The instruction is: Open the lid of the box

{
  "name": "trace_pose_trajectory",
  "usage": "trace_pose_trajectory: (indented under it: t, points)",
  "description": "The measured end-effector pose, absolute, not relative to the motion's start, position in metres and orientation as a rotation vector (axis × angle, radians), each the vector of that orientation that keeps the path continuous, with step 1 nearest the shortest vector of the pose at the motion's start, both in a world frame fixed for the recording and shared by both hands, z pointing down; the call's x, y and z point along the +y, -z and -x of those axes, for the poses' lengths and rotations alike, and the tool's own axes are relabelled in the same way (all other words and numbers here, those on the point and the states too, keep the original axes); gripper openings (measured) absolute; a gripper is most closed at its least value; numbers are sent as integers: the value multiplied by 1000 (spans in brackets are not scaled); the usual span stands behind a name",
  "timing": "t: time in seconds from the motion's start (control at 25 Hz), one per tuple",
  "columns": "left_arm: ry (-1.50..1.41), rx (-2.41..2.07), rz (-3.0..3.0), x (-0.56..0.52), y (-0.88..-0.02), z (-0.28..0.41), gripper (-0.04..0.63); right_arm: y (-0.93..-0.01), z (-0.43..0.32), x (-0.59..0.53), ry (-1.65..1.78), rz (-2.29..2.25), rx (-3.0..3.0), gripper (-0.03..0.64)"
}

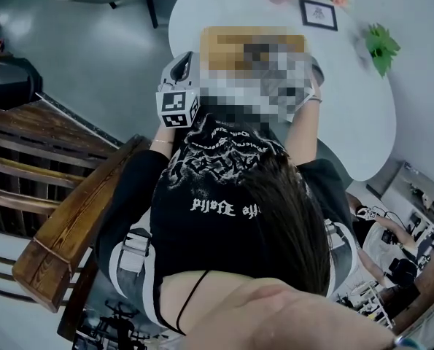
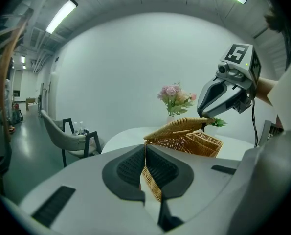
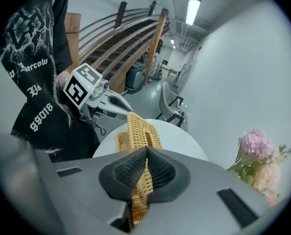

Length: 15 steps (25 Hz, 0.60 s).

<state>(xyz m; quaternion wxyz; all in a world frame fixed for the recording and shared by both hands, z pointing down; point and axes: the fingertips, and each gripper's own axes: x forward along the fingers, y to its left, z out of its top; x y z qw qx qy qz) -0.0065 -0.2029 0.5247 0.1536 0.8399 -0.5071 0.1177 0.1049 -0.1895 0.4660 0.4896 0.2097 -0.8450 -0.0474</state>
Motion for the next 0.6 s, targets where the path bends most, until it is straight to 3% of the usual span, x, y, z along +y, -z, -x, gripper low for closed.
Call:
trace_pose_trajectory:
  t: [0.6]
  points:
    - [-349, -1435, -2407, -207, -527, 10, 25, -438, -107, -217, 212, -574, -2057, 34]
